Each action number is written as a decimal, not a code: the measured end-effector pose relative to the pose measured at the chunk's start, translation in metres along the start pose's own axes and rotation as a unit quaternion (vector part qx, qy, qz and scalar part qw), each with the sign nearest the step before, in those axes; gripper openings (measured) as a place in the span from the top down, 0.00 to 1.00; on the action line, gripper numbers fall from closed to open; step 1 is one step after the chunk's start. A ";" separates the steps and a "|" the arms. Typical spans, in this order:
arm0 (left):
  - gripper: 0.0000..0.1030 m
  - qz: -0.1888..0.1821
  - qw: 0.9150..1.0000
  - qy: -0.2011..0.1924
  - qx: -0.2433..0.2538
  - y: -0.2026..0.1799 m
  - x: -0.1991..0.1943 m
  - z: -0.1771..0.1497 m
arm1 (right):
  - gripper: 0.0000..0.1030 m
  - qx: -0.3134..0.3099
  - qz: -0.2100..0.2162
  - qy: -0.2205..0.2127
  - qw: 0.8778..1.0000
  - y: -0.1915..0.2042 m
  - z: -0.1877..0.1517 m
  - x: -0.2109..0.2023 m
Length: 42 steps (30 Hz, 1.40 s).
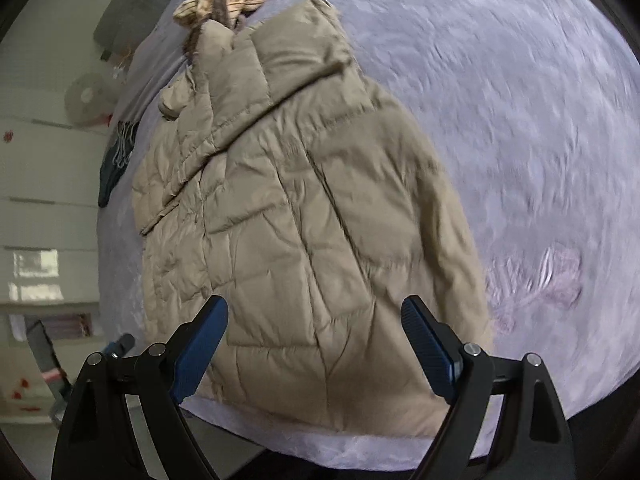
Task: Fold large clothes
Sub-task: 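Move both open tools to the coat hem, then grasp the coat hem with both tools and lift it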
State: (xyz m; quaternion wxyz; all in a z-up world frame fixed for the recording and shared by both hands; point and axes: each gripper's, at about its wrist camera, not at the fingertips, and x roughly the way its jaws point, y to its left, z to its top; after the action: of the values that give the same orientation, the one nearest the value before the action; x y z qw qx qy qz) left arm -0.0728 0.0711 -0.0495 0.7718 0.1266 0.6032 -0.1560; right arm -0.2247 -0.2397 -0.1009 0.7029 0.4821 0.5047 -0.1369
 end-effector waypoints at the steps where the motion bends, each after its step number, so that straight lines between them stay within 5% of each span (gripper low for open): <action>1: 0.00 -0.007 1.000 0.005 -0.001 0.004 0.003 -0.005 | 0.12 0.009 0.003 0.000 1.000 -0.003 -0.008 0.002; 9: 0.00 -0.096 0.993 0.032 -0.067 0.066 0.021 -0.064 | 0.12 0.081 0.036 -0.020 0.996 -0.025 -0.075 0.004; 18: 0.01 -0.239 0.953 0.059 -0.178 0.136 0.058 -0.097 | 0.12 0.174 0.103 -0.018 0.979 -0.054 -0.120 0.022; 24: 0.09 -0.266 0.944 0.048 -0.192 0.138 0.072 -0.073 | 0.12 0.217 0.152 -0.043 0.963 -0.061 -0.122 0.030; 26: 0.28 -0.270 0.944 0.045 -0.184 0.135 0.076 -0.062 | 0.12 0.228 0.168 -0.055 0.957 -0.060 -0.119 0.032; 28: 0.65 -0.268 0.945 0.052 -0.179 0.134 0.082 -0.052 | 0.12 0.242 0.181 -0.062 0.951 -0.060 -0.116 0.037; 30: 0.84 -0.270 0.945 0.057 -0.173 0.135 0.086 -0.046 | 0.13 0.258 0.192 -0.064 0.945 -0.060 -0.114 0.043; 31: 0.84 -0.270 0.946 0.052 -0.172 0.137 0.085 -0.044 | 0.16 0.264 0.196 -0.066 0.942 -0.059 -0.114 0.045; 33: 0.84 -0.272 0.947 0.038 -0.165 0.139 0.079 -0.041 | 0.40 0.273 0.189 -0.066 0.941 -0.059 -0.113 0.047; 35: 0.84 -0.267 0.951 0.026 -0.151 0.139 0.073 -0.037 | 0.85 0.278 0.172 -0.060 0.943 -0.060 -0.113 0.051; 42: 0.88 -0.259 0.958 -0.010 -0.123 0.136 0.045 -0.023 | 0.93 0.226 0.135 -0.062 0.963 -0.045 -0.099 0.039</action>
State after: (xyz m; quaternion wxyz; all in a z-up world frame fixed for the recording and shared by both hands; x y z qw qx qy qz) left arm -0.0296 0.2008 -0.0972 0.7207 -0.1309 0.6220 -0.2766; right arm -0.2946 -0.1694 -0.1605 0.6176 0.6826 0.3461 -0.1813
